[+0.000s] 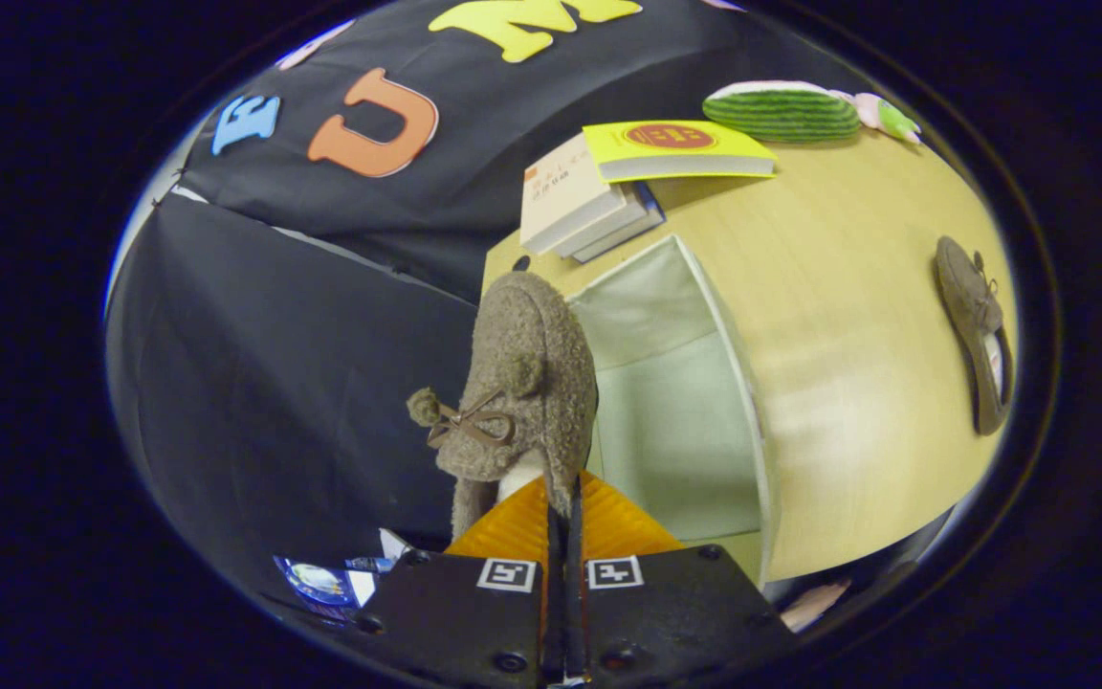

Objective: Open the storage box then place both shoes into the box .Put the left shoe in first, then the right shoe, with the right side of both shoes facing outward in a uniform manner.

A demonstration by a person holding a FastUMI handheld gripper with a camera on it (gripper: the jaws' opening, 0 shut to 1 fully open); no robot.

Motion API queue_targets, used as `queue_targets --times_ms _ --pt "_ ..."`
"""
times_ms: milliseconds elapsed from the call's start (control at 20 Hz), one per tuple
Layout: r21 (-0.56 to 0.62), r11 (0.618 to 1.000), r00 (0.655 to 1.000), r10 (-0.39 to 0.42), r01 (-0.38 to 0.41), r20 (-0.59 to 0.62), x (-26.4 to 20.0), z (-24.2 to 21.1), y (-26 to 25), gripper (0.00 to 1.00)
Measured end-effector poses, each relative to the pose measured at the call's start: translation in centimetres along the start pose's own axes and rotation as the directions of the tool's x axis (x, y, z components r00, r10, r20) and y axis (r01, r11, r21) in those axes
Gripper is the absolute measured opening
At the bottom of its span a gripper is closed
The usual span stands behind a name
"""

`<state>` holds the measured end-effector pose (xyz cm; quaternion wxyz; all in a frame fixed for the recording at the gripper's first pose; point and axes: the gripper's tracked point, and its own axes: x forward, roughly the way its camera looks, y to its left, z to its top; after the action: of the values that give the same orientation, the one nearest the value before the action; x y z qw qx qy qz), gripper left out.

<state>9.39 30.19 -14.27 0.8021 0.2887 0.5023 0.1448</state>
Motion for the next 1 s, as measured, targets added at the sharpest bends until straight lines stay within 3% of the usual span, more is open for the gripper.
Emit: queue_targets --times_ms 200,450,550,600,650,850,1000 --pt "0.002 0.998 0.994 -0.057 0.058 -0.093 3.0 -2.0 -1.1 0.07" --pt "0.011 0.998 0.993 -0.059 0.060 -0.102 3.6 -1.8 -1.2 0.16" --pt "0.003 1.000 0.993 -0.023 0.023 -0.115 3.6 -1.9 -0.3 0.20" --pt "-0.002 1.000 0.992 0.011 -0.012 -0.126 3.1 -2.4 0.6 0.26" --pt "-0.017 1.000 0.992 0.019 -0.021 -0.123 3.0 -2.4 0.8 0.44" --pt "-0.087 0.996 0.996 0.009 -0.016 -0.084 1.5 -1.9 1.1 0.76" --pt "-0.168 0.986 0.998 -0.008 -0.003 -0.068 -0.4 -2.1 1.3 0.84"
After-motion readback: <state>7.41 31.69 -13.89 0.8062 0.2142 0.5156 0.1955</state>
